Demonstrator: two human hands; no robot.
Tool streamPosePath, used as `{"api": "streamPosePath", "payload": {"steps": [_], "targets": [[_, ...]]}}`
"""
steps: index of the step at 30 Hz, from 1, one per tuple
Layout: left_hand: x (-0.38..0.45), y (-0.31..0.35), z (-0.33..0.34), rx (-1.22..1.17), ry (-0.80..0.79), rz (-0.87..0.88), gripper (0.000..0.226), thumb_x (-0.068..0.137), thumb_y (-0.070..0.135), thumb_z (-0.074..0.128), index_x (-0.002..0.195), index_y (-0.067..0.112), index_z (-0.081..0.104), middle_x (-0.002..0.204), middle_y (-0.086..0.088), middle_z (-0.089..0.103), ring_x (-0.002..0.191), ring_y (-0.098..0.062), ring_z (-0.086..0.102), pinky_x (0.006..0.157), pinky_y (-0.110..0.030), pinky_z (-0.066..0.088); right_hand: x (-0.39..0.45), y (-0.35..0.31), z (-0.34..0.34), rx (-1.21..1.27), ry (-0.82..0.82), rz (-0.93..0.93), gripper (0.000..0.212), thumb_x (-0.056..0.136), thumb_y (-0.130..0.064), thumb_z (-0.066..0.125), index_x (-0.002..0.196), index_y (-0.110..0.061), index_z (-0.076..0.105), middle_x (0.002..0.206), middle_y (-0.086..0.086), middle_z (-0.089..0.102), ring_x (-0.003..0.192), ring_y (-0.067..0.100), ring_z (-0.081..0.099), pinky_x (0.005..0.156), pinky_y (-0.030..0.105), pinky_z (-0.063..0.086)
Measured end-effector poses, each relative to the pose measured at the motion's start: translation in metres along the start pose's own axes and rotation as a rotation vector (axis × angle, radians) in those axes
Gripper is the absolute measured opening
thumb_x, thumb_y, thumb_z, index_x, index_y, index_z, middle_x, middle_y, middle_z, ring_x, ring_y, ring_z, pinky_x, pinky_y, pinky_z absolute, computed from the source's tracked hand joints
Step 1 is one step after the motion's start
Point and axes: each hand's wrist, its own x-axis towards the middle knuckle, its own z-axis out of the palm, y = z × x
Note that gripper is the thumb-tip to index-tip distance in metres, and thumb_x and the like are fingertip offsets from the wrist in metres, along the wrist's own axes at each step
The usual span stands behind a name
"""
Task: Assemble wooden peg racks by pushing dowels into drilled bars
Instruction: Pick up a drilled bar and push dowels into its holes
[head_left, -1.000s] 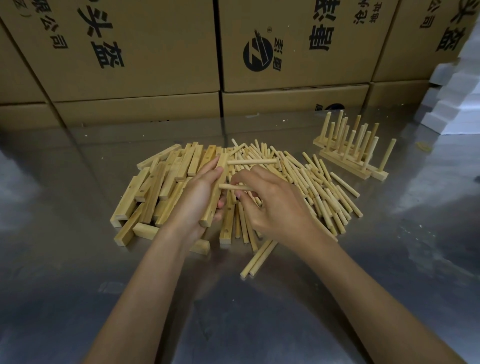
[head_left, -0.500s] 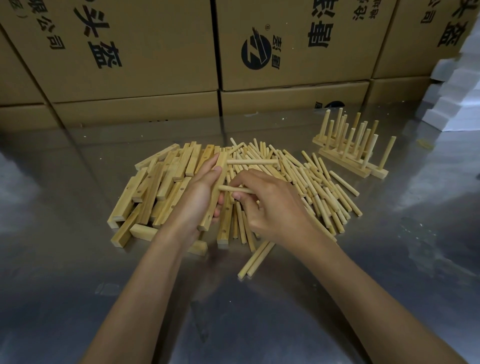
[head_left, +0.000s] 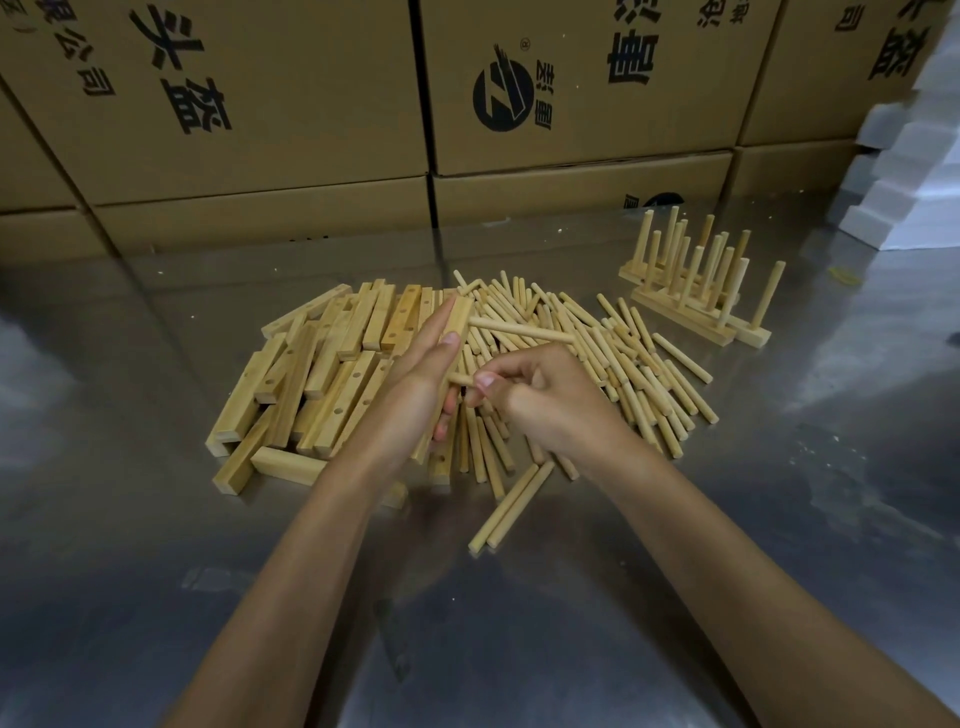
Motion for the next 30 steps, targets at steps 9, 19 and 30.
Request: {"api": "streamPosePath", "payload": {"steps": [9, 19, 30], "targets": [[-0.001, 0.004, 0.002, 0.092, 0.082, 0.047, 0.043, 0.107, 0.045, 0.038, 0.147, 0.058, 0.033, 0.103, 0.050, 0.052, 0.057, 0.012, 0.055, 0.049, -0.007, 0.045, 0.004, 0.005, -0.001, -0.031, -0.003, -0.102, 0.013, 0.095, -0.020, 0.064, 0.094, -0.024, 0.077, 0.089, -0.016, 0.072, 0.095, 0.001, 0.064, 0.096, 0.032, 0.048], [0.014, -0.006, -0.044, -0.080, 0.447, -0.138, 0.040, 0.107, 0.039, 0.042, 0.146, 0.046, 0.044, 0.069, 0.001, 0.059, 0.052, -0.010, 0.050, 0.049, -0.028, 0.044, 0.009, 0.016, -0.041, -0.312, -0.315, -0.041, 0.021, 0.091, -0.010, 0.057, 0.090, -0.027, 0.071, 0.067, -0.004, 0.063, 0.053, 0.013, 0.052, 0.060, 0.030, 0.053], [0.017, -0.009, -0.048, -0.039, 0.420, -0.170, 0.038, 0.105, 0.042, 0.043, 0.142, 0.051, 0.047, 0.060, 0.004, 0.060, 0.052, -0.010, 0.054, 0.069, -0.036, 0.046, 0.001, 0.014, -0.023, -0.498, -0.768, 0.093, 0.019, 0.083, -0.007, 0.072, 0.094, -0.021, 0.069, 0.054, -0.015, 0.048, 0.056, 0.005, 0.045, 0.062, 0.028, 0.041]]}}
